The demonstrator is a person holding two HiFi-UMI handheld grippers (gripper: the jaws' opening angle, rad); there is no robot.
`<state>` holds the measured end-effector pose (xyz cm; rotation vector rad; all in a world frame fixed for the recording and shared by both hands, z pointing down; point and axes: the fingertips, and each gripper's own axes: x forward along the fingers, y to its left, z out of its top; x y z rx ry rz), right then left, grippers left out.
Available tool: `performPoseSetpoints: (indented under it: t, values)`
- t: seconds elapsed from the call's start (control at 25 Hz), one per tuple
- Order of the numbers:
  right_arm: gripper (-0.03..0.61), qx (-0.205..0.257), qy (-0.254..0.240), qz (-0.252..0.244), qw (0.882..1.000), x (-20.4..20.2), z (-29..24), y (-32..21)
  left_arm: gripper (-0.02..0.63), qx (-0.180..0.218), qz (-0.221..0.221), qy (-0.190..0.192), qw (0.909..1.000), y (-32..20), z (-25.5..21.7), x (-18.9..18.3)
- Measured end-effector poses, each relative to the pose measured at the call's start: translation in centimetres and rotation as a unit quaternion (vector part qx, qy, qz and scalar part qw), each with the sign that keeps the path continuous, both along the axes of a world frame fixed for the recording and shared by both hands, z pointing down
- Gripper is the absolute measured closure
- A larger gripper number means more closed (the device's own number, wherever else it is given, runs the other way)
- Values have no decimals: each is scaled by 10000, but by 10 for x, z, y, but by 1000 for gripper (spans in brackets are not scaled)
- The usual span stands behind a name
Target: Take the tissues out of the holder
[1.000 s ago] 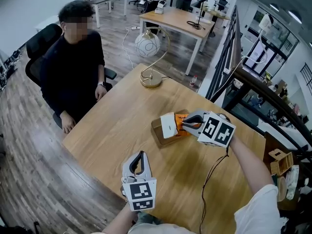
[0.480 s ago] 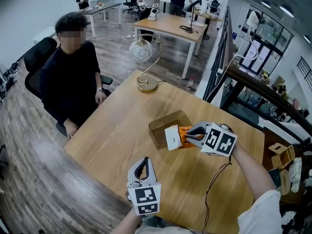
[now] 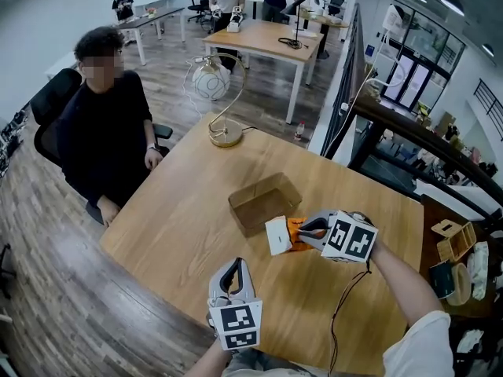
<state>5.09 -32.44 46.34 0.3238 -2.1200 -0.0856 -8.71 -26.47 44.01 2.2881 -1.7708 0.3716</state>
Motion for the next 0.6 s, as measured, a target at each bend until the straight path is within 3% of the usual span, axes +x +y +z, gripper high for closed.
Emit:
performPoseSetpoints:
  t: [0.6]
  values:
    - [543, -567, -1, -124, 9983, 10, 55, 31, 607, -270, 62, -43, 9996, 7, 31, 22]
